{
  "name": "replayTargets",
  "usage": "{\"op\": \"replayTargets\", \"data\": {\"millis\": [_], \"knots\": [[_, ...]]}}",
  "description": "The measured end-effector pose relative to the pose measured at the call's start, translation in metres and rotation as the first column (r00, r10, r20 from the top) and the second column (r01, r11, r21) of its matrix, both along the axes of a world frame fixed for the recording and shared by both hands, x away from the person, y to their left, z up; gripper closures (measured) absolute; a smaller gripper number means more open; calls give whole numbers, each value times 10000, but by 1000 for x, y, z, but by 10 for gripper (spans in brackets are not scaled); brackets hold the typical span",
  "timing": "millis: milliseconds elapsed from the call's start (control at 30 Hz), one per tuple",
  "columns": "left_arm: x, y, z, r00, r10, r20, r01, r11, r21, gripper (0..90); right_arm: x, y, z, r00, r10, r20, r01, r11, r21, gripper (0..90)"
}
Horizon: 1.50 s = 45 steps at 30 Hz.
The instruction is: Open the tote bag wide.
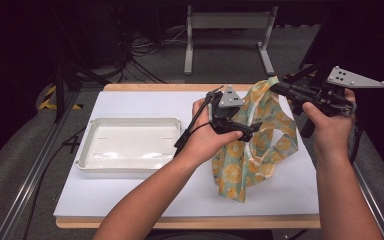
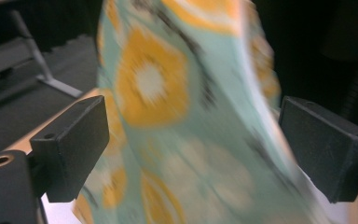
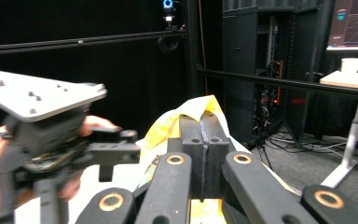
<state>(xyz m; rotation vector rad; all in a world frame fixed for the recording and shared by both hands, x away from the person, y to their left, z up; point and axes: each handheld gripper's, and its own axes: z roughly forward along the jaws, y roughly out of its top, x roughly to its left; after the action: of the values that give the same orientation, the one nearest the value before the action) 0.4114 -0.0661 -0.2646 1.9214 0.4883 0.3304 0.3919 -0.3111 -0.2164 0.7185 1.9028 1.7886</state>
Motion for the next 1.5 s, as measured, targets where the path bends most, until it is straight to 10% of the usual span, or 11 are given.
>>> {"op": "replayTargets", "data": {"millis": [167, 333, 433, 833, 1000, 1133, 1500], "knots": [[10, -3, -3, 9993, -95, -358, 103, 9997, 203, 237, -1, 2, 0, 10000, 73, 40, -73, 10000, 30, 900], [19, 5, -4, 9984, -439, -359, 460, 9972, 596, 819, -1, 1, -1, 10000, 21, 5, -21, 10000, -67, 900], [22, 9, -1, 9981, -429, -445, 446, 9983, 383, 880, -3, -1, -3, 9999, 99, -56, -100, 9999, -120, 885], [33, 23, 6, 9981, -46, -608, 34, 9998, -194, 898, -32, -20, -22, 9987, -511, -55, 507, 9971, -564, 663], [36, 28, 8, 9975, 77, -707, -105, 9992, -385, 898, -45, -32, -46, 9915, -1301, 28, 1299, 9882, -810, 301], [37, 30, 10, 9975, 92, -700, -126, 9988, -480, 898, -53, -34, -73, 9889, -1486, -25, 1473, 9825, -1141, 175], [35, 32, 15, 9988, -82, -482, 50, 9979, -652, 895, -38, -19, -117, 9787, -1842, -905, 1648, 9682, -1882, 122]]}}
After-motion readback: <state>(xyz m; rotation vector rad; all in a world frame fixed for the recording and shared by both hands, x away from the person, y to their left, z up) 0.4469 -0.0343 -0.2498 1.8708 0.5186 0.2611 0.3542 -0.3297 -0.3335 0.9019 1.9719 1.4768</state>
